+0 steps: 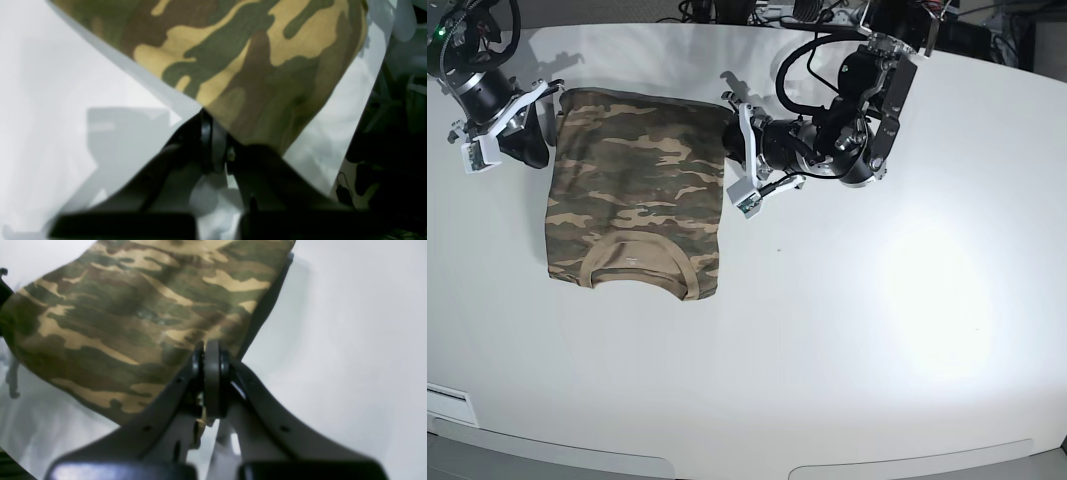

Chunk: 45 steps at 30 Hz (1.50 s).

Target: Fold the T-shirt properly

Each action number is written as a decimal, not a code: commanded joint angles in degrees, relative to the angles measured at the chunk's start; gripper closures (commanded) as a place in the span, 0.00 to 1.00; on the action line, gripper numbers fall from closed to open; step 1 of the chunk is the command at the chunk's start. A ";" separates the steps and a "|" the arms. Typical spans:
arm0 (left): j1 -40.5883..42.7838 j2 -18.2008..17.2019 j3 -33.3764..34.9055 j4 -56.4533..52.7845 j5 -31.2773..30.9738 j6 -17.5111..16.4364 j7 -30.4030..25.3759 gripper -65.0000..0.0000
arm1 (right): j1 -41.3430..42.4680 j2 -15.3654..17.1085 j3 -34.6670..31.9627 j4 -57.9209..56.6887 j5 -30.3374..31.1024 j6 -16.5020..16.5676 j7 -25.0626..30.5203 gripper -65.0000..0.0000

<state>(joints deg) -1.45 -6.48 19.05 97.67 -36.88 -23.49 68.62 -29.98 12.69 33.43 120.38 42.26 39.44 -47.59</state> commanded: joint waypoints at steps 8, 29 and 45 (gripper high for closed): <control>-1.09 -3.41 -0.37 5.27 -2.47 -5.18 1.36 1.00 | -0.02 0.66 4.31 4.61 9.31 0.02 0.85 1.00; 22.97 -25.66 -4.50 35.95 -20.79 -11.76 3.48 1.00 | -17.00 0.46 29.53 9.01 42.74 0.56 -28.85 1.00; 66.38 -32.37 -33.18 37.33 -21.59 -7.85 7.56 1.00 | -41.55 -0.33 29.79 8.31 42.74 0.56 -32.41 1.00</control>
<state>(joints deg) 64.40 -38.44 -13.91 134.21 -57.63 -31.11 75.85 -70.59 12.08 62.78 128.44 84.29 39.94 -80.31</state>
